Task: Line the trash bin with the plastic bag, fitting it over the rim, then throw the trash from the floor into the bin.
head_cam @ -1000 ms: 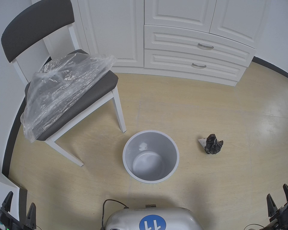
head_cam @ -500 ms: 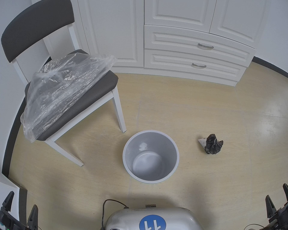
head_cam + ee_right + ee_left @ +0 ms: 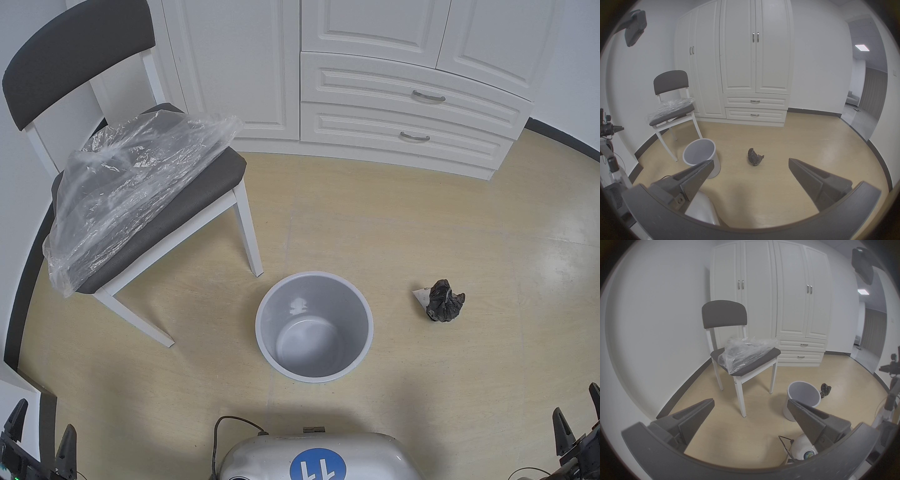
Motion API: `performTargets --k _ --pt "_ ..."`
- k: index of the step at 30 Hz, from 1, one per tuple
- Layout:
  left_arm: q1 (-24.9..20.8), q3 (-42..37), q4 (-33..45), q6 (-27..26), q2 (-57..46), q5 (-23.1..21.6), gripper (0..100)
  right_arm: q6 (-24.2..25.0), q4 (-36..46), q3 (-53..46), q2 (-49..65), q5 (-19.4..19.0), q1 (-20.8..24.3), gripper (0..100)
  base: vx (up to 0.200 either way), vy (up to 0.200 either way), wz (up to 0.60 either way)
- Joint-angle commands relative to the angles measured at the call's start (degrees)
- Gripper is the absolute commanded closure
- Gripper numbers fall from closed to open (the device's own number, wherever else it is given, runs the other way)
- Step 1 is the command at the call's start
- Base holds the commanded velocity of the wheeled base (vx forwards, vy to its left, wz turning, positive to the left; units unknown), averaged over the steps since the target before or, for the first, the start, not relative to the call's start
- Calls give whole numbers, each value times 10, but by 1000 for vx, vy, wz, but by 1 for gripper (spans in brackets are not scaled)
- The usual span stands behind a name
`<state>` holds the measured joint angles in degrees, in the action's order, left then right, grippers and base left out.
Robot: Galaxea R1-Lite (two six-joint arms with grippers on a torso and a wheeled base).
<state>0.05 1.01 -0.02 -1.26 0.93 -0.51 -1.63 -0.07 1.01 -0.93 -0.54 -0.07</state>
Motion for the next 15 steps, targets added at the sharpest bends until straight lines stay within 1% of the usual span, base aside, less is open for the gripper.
performTargets --k 1,2,3,6,10,12,15 --pt "0 -10 0 3 -9 -3 0 0 -2 -9 9 -1 0 0 0 0 0" --pt "0 -10 0 10 -9 0 0 2 -2 -9 9 -1 0 0 0 0 0" --pt "0 -10 0 31 -9 10 0 16 -1 -9 9 4 0 0 0 0 0" --pt "1 -9 -1 44 -9 17 0 23 0 -9 9 6 0 0 0 0 0" --pt "0 -10 -1 42 -9 17 0 22 0 -9 9 9 0 0 0 0 0" --pt "0 -10 -1 20 -9 14 0 3 0 -9 9 4 0 0 0 0 0" --pt "1 -10 -2 10 -9 11 0 -1 0 -9 9 3 0 0 0 0 0"
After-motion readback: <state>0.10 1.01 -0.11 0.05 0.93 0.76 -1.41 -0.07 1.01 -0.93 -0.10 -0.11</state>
